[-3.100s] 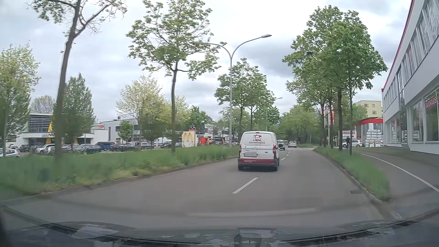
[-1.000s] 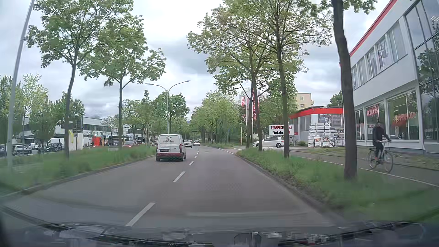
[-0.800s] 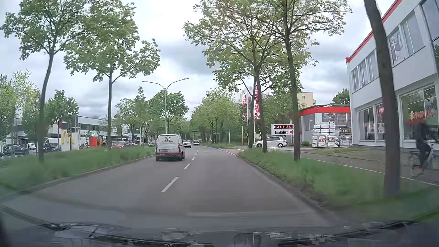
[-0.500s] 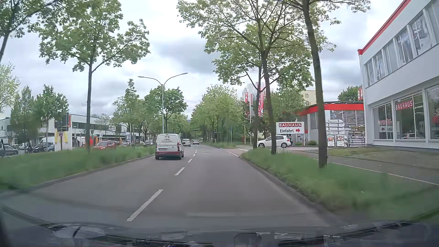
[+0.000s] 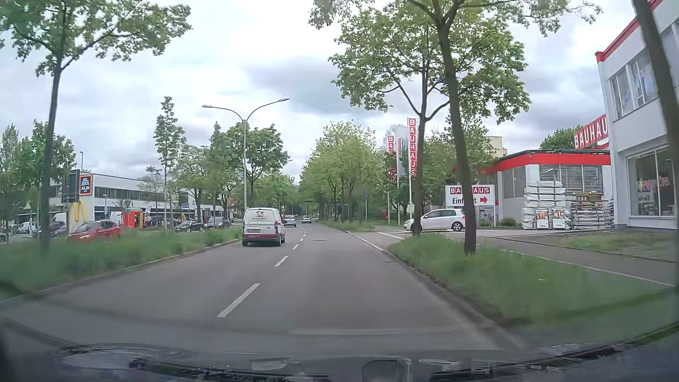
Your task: Follow the waypoints while adhering to traffic rules and regulations
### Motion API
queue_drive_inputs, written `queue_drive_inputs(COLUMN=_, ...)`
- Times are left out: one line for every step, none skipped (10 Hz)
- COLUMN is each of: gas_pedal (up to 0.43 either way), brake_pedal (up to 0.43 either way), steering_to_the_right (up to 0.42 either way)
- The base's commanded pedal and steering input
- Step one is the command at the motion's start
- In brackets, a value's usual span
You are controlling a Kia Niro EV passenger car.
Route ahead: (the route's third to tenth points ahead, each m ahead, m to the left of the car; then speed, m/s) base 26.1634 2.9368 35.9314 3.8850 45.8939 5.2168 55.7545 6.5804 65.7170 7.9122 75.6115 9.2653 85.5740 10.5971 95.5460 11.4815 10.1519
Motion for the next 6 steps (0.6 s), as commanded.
queue_drive_inputs(gas_pedal=0.22, brake_pedal=0.0, steering_to_the_right=-0.017)
queue_drive_inputs(gas_pedal=0.22, brake_pedal=0.0, steering_to_the_right=-0.018)
queue_drive_inputs(gas_pedal=0.22, brake_pedal=0.0, steering_to_the_right=-0.017)
queue_drive_inputs(gas_pedal=0.22, brake_pedal=0.0, steering_to_the_right=-0.018)
queue_drive_inputs(gas_pedal=0.22, brake_pedal=0.0, steering_to_the_right=-0.017)
queue_drive_inputs(gas_pedal=0.22, brake_pedal=0.0, steering_to_the_right=-0.017)
